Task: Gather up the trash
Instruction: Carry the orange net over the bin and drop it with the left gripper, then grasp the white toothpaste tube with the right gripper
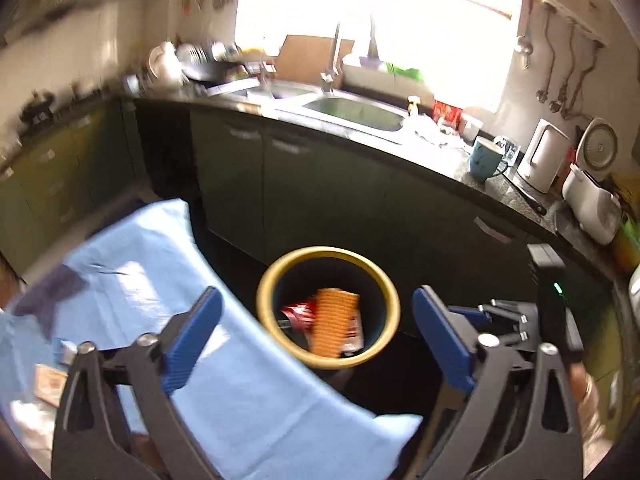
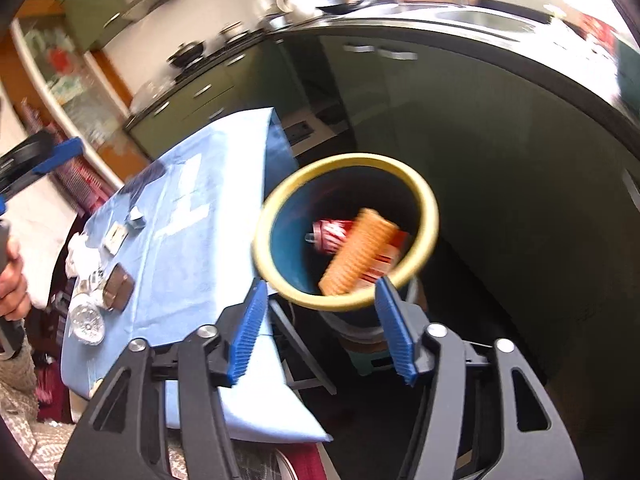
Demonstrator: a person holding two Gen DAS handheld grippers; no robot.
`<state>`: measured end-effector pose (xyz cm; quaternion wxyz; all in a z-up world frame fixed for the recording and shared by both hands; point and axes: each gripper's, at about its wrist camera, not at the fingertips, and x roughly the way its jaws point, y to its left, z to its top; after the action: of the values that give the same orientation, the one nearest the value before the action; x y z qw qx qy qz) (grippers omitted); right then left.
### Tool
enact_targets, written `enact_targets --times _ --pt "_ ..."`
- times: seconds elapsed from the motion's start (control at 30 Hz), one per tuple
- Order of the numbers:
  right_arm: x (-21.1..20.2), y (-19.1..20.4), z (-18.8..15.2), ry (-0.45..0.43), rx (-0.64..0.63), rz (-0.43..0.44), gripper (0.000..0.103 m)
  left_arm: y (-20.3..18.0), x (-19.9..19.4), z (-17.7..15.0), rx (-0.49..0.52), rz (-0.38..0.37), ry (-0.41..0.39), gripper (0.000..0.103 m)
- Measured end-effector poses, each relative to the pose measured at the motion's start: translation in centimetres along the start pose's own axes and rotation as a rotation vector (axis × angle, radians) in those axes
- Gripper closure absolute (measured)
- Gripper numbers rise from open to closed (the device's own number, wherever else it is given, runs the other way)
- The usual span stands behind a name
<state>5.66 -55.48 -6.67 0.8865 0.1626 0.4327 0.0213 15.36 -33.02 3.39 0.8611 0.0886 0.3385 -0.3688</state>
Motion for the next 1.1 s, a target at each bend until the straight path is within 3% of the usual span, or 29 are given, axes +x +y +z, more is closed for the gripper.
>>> enact_targets --times 0.13,0.4,0.53,0.77,0.83,0.93,1.1 --pt "1.3 5.7 2.0 0.04 -0.136 0.052 0.045 4.7 -6.7 -2.7 -0.057 0.035 -0.082 0.006" --pt "7.7 20.4 5.3 0.155 -0.456 0.206 0.045 13.0 -16.6 -11.4 -0.159 0.325 -0.175 0.006" --pt "12.4 27.5 6.9 0.227 -0.611 0.301 0.046 16.2 -19.8 -15.1 -0.24 0.373 -0.212 0.006" --pt "21.8 36.4 8.9 0.306 -0.797 0.231 0.055 19.2 -21.2 -19.0 -0.298 0.436 -0.195 0.006" --pt "23.9 37.5 9.1 0.331 -0.819 0.208 0.056 19.6 -21.0 -19.7 -0.308 0.439 -0.181 0.006" --pt "26.5 38.6 9.5 0.355 -0.832 0.174 0.066 20.4 -20.7 -20.5 -0.335 0.421 -0.168 0.006" --pt "29.2 39.2 9.6 0.393 -0.828 0.139 0.067 21.6 -20.4 -21.4 -0.365 0.408 -0.155 0.006"
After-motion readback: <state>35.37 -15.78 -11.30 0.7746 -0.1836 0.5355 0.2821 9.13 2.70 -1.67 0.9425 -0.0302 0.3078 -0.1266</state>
